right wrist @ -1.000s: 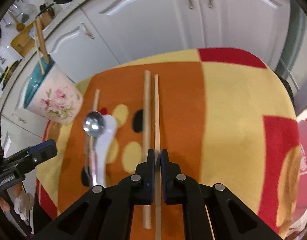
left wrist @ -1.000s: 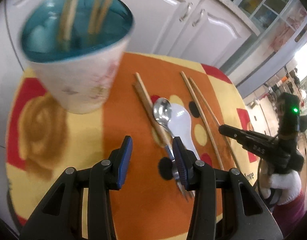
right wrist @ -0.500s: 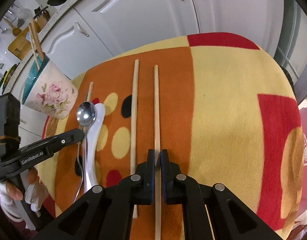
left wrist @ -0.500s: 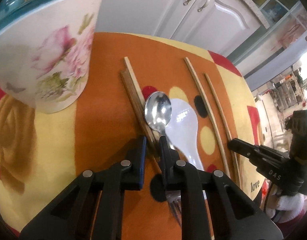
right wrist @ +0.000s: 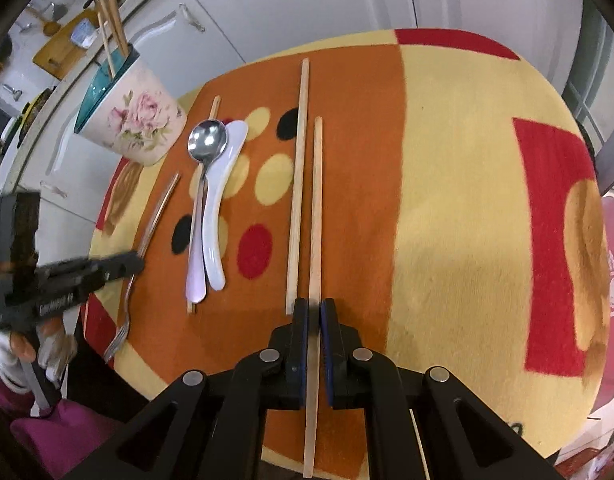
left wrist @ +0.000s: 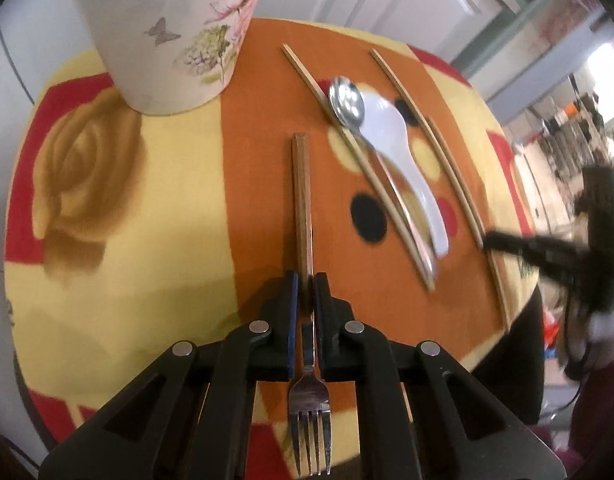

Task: Organize utensils
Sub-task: 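Close the left gripper on the wooden-handled fork, then carry the fork and chopstick over the floral cup and open both grippers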

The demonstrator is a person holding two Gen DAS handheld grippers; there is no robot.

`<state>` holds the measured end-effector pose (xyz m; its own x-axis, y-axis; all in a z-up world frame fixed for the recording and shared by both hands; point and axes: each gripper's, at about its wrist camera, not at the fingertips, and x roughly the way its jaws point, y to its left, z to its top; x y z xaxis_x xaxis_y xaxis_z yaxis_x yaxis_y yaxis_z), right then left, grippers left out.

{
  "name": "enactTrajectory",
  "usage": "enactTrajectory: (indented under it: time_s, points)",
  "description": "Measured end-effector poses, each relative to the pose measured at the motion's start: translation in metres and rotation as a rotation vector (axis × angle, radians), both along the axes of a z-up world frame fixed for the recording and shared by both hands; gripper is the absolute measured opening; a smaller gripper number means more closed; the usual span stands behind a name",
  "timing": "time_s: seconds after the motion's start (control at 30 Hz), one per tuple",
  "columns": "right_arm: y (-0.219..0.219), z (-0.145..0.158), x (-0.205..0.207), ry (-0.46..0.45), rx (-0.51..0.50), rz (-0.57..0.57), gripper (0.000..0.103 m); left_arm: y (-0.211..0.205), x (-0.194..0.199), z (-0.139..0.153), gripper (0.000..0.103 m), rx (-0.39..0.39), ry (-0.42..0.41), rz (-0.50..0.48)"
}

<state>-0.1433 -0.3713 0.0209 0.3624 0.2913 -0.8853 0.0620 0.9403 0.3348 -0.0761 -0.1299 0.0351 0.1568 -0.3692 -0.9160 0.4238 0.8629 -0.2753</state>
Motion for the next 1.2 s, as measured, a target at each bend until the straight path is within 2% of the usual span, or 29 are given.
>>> enactTrajectory:
  time_s: [0.2,0.27,0.33,0.5,0.67,0.77,0.8,0.9,1.0,1.2]
  points:
    - [-0.004,0.008,0.044,-0.040,-0.033,-0.028,0.012,-0.003,0.012,0.011,0.008,0.031,-0.062,-0.002]
    - [-0.002,0.006,0.058,-0.039,-0.044,-0.013,0.012,-0.008,0.021,0.015,0.014,0.029,-0.086,-0.006]
    - [0.002,0.003,0.069,-0.034,-0.044,-0.001,0.012,-0.016,0.031,0.014,0.016,0.035,-0.092,-0.003]
    - [0.004,-0.001,0.085,-0.042,-0.082,0.012,0.012,-0.032,0.046,0.002,0.019,0.080,-0.101,-0.018]
    - [0.008,-0.002,0.099,-0.056,-0.114,0.029,0.007,-0.042,0.056,-0.003,0.019,0.115,-0.117,-0.037]
    - [0.006,-0.001,0.098,-0.061,-0.098,0.021,0.006,-0.045,0.057,-0.003,0.017,0.123,-0.131,-0.058]
    - [0.004,0.000,0.095,-0.064,-0.090,0.016,0.006,-0.045,0.057,-0.003,0.010,0.120,-0.135,-0.068]
    - [-0.004,0.014,0.082,-0.099,-0.056,-0.011,0.005,-0.036,0.058,-0.002,0.009,0.075,-0.109,-0.054]
    - [-0.009,0.041,0.064,-0.164,-0.029,-0.020,0.005,-0.023,0.053,0.009,0.009,0.027,-0.101,-0.026]
    - [-0.005,0.089,0.038,-0.275,0.003,-0.009,0.005,0.000,0.032,0.057,0.008,-0.065,-0.168,0.005]
